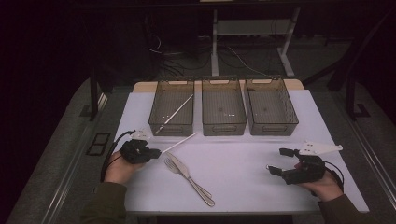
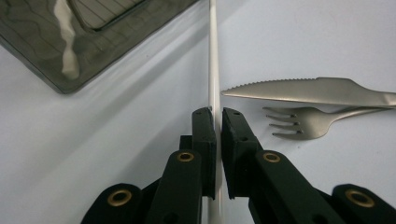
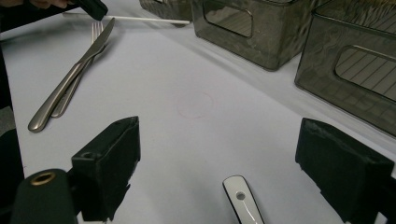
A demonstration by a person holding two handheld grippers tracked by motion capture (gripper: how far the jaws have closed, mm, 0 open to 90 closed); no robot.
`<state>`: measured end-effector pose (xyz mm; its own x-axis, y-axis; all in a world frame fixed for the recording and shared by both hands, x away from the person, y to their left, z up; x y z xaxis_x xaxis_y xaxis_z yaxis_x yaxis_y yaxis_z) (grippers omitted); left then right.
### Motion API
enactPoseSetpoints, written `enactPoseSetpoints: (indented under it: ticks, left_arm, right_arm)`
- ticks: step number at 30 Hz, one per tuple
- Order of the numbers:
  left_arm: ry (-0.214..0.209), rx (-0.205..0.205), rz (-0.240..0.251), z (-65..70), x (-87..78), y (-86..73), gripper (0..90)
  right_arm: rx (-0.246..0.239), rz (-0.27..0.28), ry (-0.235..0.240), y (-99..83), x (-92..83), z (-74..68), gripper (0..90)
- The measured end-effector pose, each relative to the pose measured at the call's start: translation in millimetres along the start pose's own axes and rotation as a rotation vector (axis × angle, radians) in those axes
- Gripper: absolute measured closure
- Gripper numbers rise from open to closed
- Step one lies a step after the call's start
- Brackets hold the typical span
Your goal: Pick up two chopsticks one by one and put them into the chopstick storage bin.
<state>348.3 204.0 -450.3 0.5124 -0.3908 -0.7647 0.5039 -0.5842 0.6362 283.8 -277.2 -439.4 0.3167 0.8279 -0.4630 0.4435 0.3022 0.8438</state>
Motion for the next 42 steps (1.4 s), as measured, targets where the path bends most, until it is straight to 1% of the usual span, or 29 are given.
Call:
enactPoseSetpoints:
  ticks: [6,7,9,10,12,14,15,16,17,19,20,22,24,25,26,28,29,33,35,39,42]
  left_arm:
    - [-0.008,-0.011,0.021,0.6,-2.6,3.6,83.7]
    - [-0.007,-0.002,0.021,0.3,-3.3,4.3,83.7]
    - [-0.012,-0.009,0.031,1.1,-4.7,5.9,83.8]
    - [-0.016,-0.003,0.037,1.1,-5.3,6.6,83.8]
    - [-0.018,-0.006,0.038,2.1,-7.4,7.8,83.7]
    - [-0.023,-0.008,0.055,3.0,-9.2,9.8,83.8]
    - [-0.028,-0.002,0.056,3.0,-10.4,10.6,83.7]
    - [-0.03,-0.016,0.06,5.3,-11.5,11.5,83.7]
    - [-0.029,0.003,0.058,5.1,-12.8,12.7,83.7]
    - [-0.032,0.006,0.066,6.7,-15.1,15.2,83.7]
    - [-0.029,-0.003,0.072,7.9,-16.1,16.4,83.7]
    - [-0.03,0.002,0.084,8.7,-18.4,18.9,83.7]
    - [-0.031,0.011,0.084,8.9,-21.1,21.1,83.7]
    - [-0.03,0.002,0.086,9.6,-22.3,22.2,83.7]
    - [-0.028,0.009,0.086,9.4,-23.8,23.1,83.7]
    - [-0.034,-0.001,0.102,9.9,-26.9,25.3,83.7]
    - [-0.034,0.001,0.106,9.8,-28.8,26.3,83.7]
    - [-0.026,-0.015,0.133,8.1,-34.9,33.0,83.7]
    - [-0.019,-0.012,0.139,6.2,-38.0,36.9,83.7]
    - [-0.013,-0.018,0.153,2.3,-40.8,43.9,83.7]
    - [-0.004,-0.033,0.158,-2.1,-40.3,49.5,83.7]
  right_arm:
    - [0.004,-0.004,0.001,-0.2,0.2,0.0,13.8]
    - [0.003,-0.004,0.001,-0.2,0.3,-0.1,13.8]
    - [0.002,-0.004,0.001,-0.1,0.4,-0.1,13.8]
    - [0.002,-0.003,0.002,-0.1,0.5,-0.2,13.8]
    - [0.004,-0.005,0.001,-0.2,0.5,-0.1,13.8]
    - [0.004,-0.004,0.001,-0.2,0.4,0.0,13.8]
    - [0.004,-0.003,0.001,-0.2,0.3,0.1,13.8]
    - [0.004,-0.003,0.0,-0.2,0.2,0.1,13.8]
    - [0.004,-0.003,0.0,-0.2,0.2,0.1,13.8]
    - [0.004,-0.003,0.001,-0.2,0.2,0.1,13.8]
    - [0.003,-0.004,0.001,-0.2,0.3,0.2,13.8]
    - [0.0,-0.006,0.001,-0.4,0.5,0.4,13.8]
    - [0.0,-0.005,0.001,-0.4,0.5,0.2,13.8]
    - [0.0,-0.005,0.0,-0.4,0.4,0.2,13.8]
    - [0.002,-0.005,0.001,-0.4,0.3,0.2,13.8]
    - [0.002,-0.005,0.0,-0.6,0.1,0.4,13.8]
    - [0.002,-0.005,0.0,-0.6,0.1,0.5,13.8]
    - [0.002,-0.004,0.0,-0.5,0.1,0.4,13.8]
    - [0.004,-0.003,0.0,-0.2,0.2,0.0,13.8]
    - [0.004,-0.001,0.0,0.0,0.4,-0.1,13.8]
    - [0.006,-0.001,0.002,-0.2,0.6,0.1,13.8]
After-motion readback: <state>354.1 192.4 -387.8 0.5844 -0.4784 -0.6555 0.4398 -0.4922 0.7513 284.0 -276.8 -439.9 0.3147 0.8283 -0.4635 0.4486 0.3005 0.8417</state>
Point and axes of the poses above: each handheld gripper's, and its own axes: x roughly forward along the jaws, y roughly out of its top, z roughly to its right, the point moved 4 cm from there along x, roughly forward along the jaws, and after that the axes turned 13 degrees about y, right-handed, at the moved point
